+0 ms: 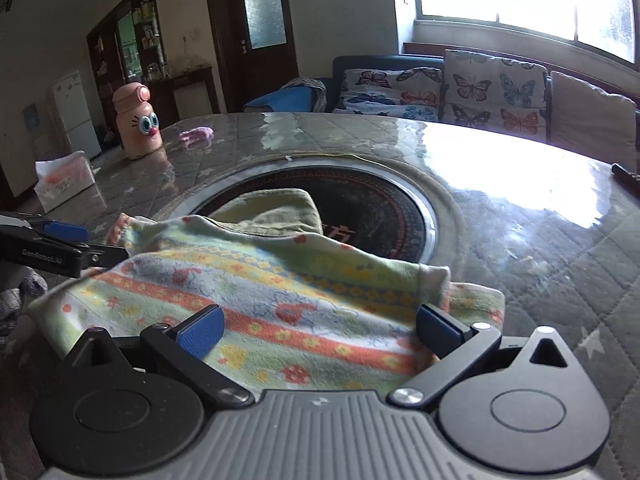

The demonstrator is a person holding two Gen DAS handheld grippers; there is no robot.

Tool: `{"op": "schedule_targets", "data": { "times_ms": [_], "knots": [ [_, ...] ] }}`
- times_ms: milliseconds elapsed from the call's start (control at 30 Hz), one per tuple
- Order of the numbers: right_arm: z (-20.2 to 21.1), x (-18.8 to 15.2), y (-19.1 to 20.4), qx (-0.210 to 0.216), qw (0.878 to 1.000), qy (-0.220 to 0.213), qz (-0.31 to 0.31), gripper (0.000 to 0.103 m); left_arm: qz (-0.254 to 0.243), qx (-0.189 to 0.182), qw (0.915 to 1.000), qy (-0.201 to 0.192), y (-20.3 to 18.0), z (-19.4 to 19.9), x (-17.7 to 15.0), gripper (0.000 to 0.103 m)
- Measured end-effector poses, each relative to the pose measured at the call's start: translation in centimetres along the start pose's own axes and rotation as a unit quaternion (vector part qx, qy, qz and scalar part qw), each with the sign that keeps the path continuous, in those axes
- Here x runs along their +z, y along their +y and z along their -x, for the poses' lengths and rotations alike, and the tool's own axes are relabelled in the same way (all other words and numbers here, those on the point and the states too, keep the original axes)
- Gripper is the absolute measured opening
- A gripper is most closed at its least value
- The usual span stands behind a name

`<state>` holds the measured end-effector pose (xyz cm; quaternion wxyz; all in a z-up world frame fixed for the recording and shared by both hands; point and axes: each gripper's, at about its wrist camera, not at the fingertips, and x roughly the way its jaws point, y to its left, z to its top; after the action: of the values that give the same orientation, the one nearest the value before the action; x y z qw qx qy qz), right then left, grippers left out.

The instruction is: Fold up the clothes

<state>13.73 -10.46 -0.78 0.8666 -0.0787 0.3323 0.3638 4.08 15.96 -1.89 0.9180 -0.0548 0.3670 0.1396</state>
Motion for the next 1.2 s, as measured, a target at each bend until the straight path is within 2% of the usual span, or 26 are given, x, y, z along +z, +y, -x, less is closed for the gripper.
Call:
{"op": "schedule_targets", "data": {
  "times_ms": [267, 667, 1200],
  "knots": [
    [1.0, -1.2, 0.0, -0.015, 1.0, -0.003, 0.016, 0.103, 0.003, -0.003, 1.0, 0.002, -0.1, 0.3, -0.3, 0.103],
    [2.2, -1.8, -0.4, -0.042, 0.999, 0.015, 0.004, 0.103, 0.001, -0.017, 0.9998, 0.004, -1.4, 0.7, -0.8, 0.103],
    [6.2, -4.8, -3.6, -0.102, 0.994, 0.01, -0.043, 0.103, -0.051, -0.07, 0.9962, 0.003, -7.3, 0.9, -0.8, 0.103]
  ]
}}
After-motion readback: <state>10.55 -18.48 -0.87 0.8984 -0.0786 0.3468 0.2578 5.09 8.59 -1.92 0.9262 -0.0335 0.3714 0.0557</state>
